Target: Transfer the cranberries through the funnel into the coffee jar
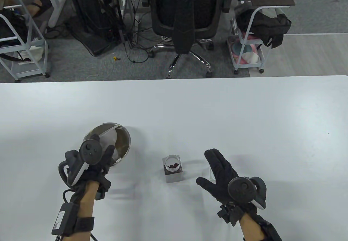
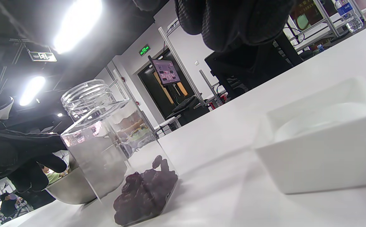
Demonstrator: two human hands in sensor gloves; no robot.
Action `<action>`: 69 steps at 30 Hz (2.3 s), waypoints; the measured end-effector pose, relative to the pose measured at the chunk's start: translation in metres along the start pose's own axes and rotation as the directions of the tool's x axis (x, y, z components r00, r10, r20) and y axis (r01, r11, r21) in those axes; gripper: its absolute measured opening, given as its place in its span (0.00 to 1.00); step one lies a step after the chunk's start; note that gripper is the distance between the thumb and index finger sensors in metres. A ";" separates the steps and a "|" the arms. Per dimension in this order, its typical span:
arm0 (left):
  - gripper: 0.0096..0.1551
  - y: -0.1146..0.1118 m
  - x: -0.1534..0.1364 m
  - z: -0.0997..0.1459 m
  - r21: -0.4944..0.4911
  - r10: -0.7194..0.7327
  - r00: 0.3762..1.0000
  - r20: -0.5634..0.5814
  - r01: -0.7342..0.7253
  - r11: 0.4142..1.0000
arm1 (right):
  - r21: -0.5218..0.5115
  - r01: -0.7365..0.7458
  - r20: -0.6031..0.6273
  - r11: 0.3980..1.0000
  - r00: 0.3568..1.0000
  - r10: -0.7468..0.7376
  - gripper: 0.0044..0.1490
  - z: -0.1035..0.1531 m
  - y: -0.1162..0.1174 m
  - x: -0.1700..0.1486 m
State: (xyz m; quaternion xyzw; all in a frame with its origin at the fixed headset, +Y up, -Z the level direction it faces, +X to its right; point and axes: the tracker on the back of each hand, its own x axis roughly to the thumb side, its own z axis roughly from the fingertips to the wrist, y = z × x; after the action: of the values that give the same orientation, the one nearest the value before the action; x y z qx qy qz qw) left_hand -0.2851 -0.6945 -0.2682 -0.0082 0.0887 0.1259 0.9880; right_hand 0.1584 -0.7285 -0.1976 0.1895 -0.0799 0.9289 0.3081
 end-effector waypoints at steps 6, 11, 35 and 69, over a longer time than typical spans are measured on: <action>0.49 0.003 0.001 0.004 0.036 0.006 1.000 0.015 -0.006 0.999 | 0.001 0.000 0.001 1.000 1.000 0.000 0.57 0.000 0.000 0.000; 0.49 0.009 0.004 0.007 0.054 0.023 0.999 0.033 -0.025 0.998 | 0.001 0.000 0.001 1.000 1.000 0.000 0.57 0.000 0.000 0.000; 0.57 -0.009 0.073 0.051 -0.148 0.379 0.819 0.431 -0.350 0.925 | 0.006 -0.003 -0.024 1.000 1.000 0.003 0.57 -0.001 0.000 -0.004; 0.60 -0.082 0.125 0.046 -0.310 0.414 0.750 0.515 -0.287 0.906 | 0.098 -0.079 -0.158 0.992 0.983 0.094 0.61 -0.006 -0.003 -0.038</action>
State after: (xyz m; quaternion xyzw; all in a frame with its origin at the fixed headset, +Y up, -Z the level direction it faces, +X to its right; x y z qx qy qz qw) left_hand -0.1375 -0.7411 -0.2457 -0.0584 -0.2245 0.3152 0.9202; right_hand 0.1869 -0.7450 -0.2179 0.1234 -0.0201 0.9564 0.2638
